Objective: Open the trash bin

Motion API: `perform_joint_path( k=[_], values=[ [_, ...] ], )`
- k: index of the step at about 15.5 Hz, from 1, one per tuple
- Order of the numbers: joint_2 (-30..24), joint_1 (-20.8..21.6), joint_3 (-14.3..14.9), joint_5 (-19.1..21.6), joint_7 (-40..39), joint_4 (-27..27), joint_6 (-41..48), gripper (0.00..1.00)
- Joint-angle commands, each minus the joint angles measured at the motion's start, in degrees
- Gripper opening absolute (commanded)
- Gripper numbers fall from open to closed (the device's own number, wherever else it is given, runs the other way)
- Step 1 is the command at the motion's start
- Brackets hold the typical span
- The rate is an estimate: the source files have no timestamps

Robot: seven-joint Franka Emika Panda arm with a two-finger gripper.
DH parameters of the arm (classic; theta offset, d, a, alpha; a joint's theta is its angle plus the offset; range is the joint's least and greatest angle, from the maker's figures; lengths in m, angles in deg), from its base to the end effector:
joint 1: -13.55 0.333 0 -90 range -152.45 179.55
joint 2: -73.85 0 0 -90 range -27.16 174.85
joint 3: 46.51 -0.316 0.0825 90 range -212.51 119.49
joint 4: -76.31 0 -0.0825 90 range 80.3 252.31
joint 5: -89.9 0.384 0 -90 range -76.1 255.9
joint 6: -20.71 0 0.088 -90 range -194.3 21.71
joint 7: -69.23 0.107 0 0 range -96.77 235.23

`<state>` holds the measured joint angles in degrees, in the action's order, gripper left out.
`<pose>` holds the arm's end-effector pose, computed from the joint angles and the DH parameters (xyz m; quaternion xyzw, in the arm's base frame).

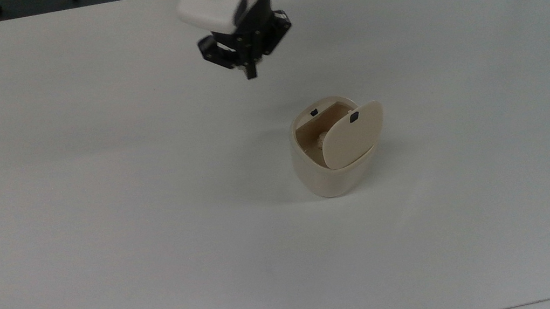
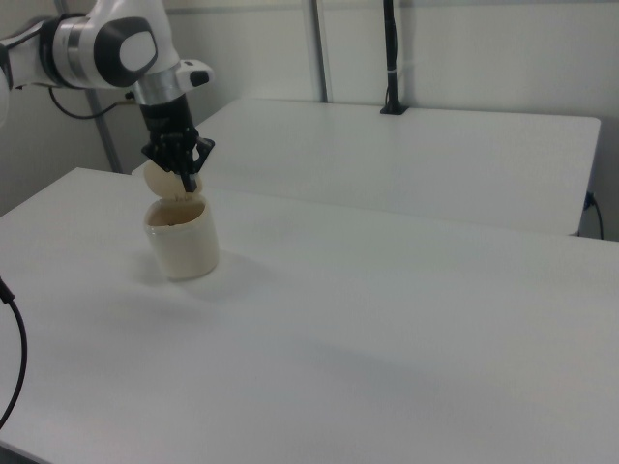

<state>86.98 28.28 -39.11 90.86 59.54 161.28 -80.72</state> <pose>0.6311 0.0912 0.5489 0.9884 0.1486 0.0299 0.0069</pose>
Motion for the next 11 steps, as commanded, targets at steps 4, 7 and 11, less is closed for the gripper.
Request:
perform_joint_path(
  k=[4,7,11],
  values=[
    [-7.8,-8.1,0.2,-3.8,0.9,2.0,9.6,0.06],
    [-9.4,-10.2,0.1,-4.2,0.9,2.1,10.8,0.14],
    [-9.4,-10.3,0.1,-4.3,0.9,2.1,10.8,0.82]
  ],
)
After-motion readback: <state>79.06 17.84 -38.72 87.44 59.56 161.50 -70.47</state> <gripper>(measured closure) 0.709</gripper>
